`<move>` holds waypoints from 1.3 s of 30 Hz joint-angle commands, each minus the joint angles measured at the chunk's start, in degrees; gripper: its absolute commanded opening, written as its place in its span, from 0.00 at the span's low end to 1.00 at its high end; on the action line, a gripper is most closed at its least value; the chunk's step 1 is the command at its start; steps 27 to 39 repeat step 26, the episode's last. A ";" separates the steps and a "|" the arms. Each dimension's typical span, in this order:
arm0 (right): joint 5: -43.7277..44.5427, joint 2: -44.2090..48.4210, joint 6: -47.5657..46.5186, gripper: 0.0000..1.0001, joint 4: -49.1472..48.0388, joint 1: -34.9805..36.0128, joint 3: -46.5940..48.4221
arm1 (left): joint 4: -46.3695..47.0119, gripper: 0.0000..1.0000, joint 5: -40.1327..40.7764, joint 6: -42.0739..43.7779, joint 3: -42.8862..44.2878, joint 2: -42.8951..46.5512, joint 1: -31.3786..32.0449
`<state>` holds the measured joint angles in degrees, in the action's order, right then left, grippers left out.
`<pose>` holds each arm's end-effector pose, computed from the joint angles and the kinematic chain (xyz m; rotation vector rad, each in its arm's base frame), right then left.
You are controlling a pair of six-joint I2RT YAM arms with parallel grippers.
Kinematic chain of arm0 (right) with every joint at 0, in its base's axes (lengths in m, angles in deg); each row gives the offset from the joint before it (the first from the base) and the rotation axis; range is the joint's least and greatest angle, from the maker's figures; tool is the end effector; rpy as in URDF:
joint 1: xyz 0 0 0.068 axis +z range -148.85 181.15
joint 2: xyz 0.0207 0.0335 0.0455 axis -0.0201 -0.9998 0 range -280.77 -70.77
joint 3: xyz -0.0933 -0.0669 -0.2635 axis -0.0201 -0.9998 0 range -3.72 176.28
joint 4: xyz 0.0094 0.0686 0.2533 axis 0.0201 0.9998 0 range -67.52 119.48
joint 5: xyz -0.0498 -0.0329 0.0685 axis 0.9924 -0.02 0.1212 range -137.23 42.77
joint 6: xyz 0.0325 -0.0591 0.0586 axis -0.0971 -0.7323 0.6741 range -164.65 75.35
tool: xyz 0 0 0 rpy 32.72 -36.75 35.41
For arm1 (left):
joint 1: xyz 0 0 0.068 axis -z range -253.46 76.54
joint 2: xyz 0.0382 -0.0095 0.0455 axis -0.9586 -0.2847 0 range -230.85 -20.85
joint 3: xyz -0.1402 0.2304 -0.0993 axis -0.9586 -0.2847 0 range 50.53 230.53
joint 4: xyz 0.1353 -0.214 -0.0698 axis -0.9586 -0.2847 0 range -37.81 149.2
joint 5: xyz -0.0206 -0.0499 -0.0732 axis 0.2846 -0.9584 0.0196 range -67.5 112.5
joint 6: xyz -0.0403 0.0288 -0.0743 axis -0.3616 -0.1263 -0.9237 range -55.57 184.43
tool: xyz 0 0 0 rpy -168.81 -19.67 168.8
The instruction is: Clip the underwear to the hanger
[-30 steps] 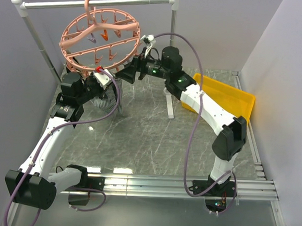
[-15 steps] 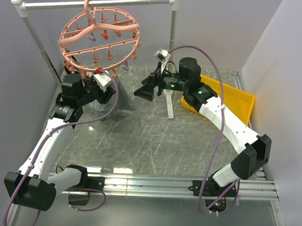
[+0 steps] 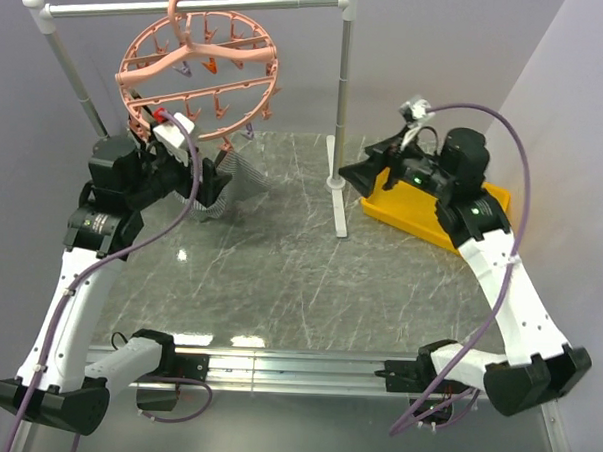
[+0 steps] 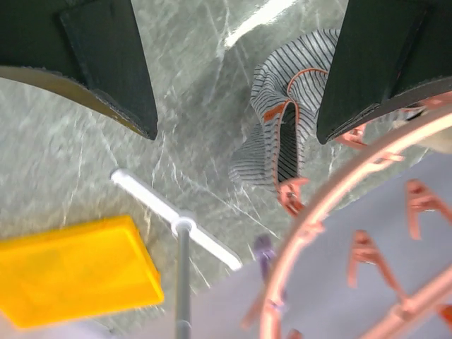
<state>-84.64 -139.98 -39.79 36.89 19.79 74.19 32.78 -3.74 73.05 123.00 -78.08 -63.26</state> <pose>0.2610 0.1391 0.4572 -0.6981 1.5737 0.8490 0.2235 -0.0760 0.4426 0.6107 1.6555 -0.4234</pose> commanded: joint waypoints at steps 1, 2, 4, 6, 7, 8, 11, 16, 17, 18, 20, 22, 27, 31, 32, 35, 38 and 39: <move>2.51 4.51 -1.79 1.00 1.05 -3.24 -2.49 | -6.00 0.99 4.53 -8.18 5.22 -1.12 -0.09; 2.69 5.31 -1.44 1.00 1.14 -3.95 -3.72 | -6.54 0.99 4.27 -10.27 5.84 -1.30 -0.18; 2.52 7.59 0.58 1.00 0.97 -6.85 -5.04 | -7.25 0.99 2.00 -10.03 5.41 -0.69 -0.44; 1.99 10.13 2.60 1.00 0.53 -9.65 -7.32 | -7.60 0.99 1.37 -9.59 3.39 0.89 -0.62; 2.08 11.10 2.87 1.00 0.53 -10.54 -8.20 | -7.86 0.99 1.45 -9.33 2.77 1.24 -0.62; 2.25 13.12 3.05 1.00 0.70 -11.07 -10.04 | -8.39 0.99 2.06 -9.24 1.46 1.94 -0.70; 3.39 17.25 2.96 1.00 1.32 -13.44 -14.53 | -8.04 0.99 8.20 -11.52 -2.05 3.44 -1.49; 5.68 22.36 0.50 1.00 2.46 -16.16 -21.38 | -10.33 0.99 17.26 -12.58 -6.36 3.79 -1.67; 5.94 23.58 0.50 1.00 2.46 -16.52 -23.74 | -10.15 0.99 18.93 -12.66 -8.46 4.84 -1.67; 5.77 24.29 0.50 1.00 2.55 -16.96 -24.90 | -9.19 0.99 19.38 -12.49 -9.44 5.63 -1.67; 5.16 26.04 1.28 1.00 2.55 -17.84 -27.71 | -8.48 0.99 20.52 -12.05 -11.81 7.39 -1.67; 4.36 27.02 1.81 1.00 2.29 -18.28 -29.38 | -8.22 0.99 21.31 -11.79 -12.44 7.75 -1.76; 4.36 27.81 1.99 1.00 2.46 -18.28 -29.75 | -6.20 1.00 22.46 -9.77 -12.35 8.98 -1.67; 4.36 27.81 1.99 1.00 2.46 -18.28 -29.75 | -6.20 1.00 22.46 -9.77 -12.35 8.98 -1.67; 4.36 27.81 1.99 1.00 2.46 -18.28 -29.75 | -6.20 1.00 22.46 -9.77 -12.35 8.98 -1.67; 4.36 27.81 1.99 1.00 2.46 -18.28 -29.75 | -6.20 1.00 22.46 -9.77 -12.35 8.98 -1.67; 4.36 27.81 1.99 1.00 2.46 -18.28 -29.75 | -6.20 1.00 22.46 -9.77 -12.35 8.98 -1.67; 4.36 27.81 1.99 1.00 2.46 -18.28 -29.75 | -6.20 1.00 22.46 -9.77 -12.35 8.98 -1.67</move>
